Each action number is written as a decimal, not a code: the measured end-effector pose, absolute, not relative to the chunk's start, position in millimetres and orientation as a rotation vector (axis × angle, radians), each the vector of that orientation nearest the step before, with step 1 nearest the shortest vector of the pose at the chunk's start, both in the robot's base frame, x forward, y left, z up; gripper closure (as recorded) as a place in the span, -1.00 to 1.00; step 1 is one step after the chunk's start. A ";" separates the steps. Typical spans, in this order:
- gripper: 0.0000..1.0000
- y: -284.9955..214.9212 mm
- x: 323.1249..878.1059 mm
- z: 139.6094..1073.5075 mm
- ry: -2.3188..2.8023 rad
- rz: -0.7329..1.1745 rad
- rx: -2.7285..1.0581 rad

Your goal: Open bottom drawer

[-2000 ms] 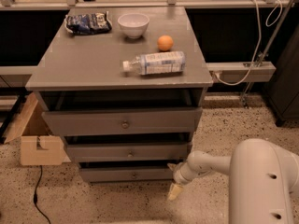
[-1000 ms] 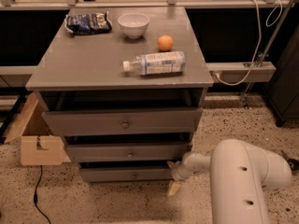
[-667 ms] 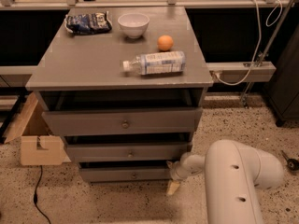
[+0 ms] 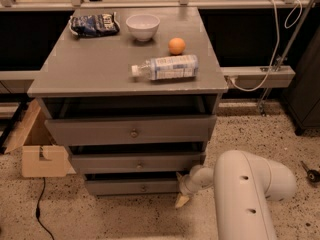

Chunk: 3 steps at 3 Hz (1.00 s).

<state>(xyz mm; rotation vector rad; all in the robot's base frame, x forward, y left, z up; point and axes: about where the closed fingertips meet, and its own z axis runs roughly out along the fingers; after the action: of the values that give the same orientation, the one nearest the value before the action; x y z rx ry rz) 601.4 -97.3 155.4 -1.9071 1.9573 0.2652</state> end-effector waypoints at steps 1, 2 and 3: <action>-0.01 -103.1 573.6 163.0 1.964 0.263 -1.910; 0.45 -104.4 560.9 169.5 1.957 0.275 -1.913; 0.92 -104.4 560.8 171.6 1.957 0.276 -1.913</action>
Offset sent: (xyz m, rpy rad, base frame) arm -0.0600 -0.0122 0.0253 0.0118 0.0076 0.0130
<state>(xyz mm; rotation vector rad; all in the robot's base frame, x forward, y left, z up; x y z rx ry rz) 560.8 -104.4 171.6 -1.9129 1.9571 0.2756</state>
